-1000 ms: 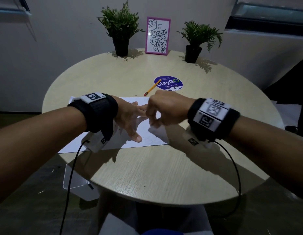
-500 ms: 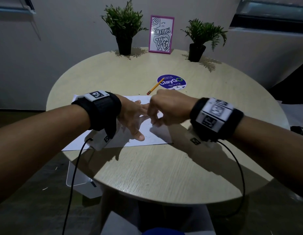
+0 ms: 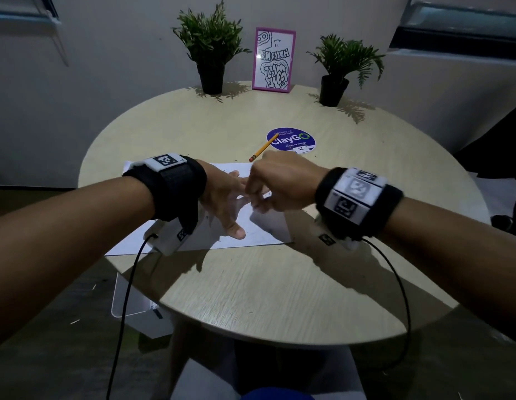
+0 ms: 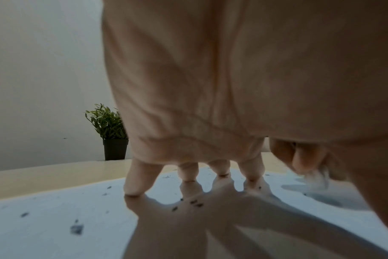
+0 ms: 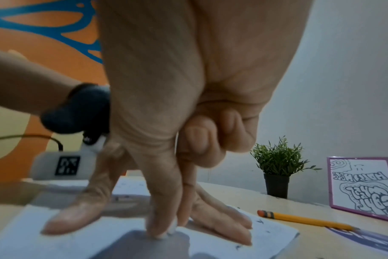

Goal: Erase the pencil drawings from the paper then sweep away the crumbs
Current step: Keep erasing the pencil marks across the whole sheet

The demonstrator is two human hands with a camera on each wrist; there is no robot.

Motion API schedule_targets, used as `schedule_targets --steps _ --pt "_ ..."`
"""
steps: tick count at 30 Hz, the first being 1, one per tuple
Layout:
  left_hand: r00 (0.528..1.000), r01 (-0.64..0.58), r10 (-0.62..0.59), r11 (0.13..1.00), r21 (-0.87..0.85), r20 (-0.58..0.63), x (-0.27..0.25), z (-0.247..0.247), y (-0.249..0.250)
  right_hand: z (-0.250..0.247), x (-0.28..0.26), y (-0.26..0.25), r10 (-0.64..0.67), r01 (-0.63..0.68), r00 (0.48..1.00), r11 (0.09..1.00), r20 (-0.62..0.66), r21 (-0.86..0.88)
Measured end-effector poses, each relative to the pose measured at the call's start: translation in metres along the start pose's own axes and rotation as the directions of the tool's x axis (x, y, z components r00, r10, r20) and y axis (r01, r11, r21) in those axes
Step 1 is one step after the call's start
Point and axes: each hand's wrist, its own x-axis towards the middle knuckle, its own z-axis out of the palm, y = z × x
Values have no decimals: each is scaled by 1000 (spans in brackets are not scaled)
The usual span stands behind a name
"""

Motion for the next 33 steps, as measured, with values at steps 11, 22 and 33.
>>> schedule_targets --steps 11,22,33 --pt "999 -26 24 997 72 33 14 5 -13 1 -46 0 -84 82 985 996 149 18" --pt "1000 -20 19 999 50 22 14 6 -13 18 -46 7 -77 73 994 996 78 57" --pt "1000 17 -17 999 40 -9 2 -1 1 10 -8 -4 -74 72 997 996 25 61"
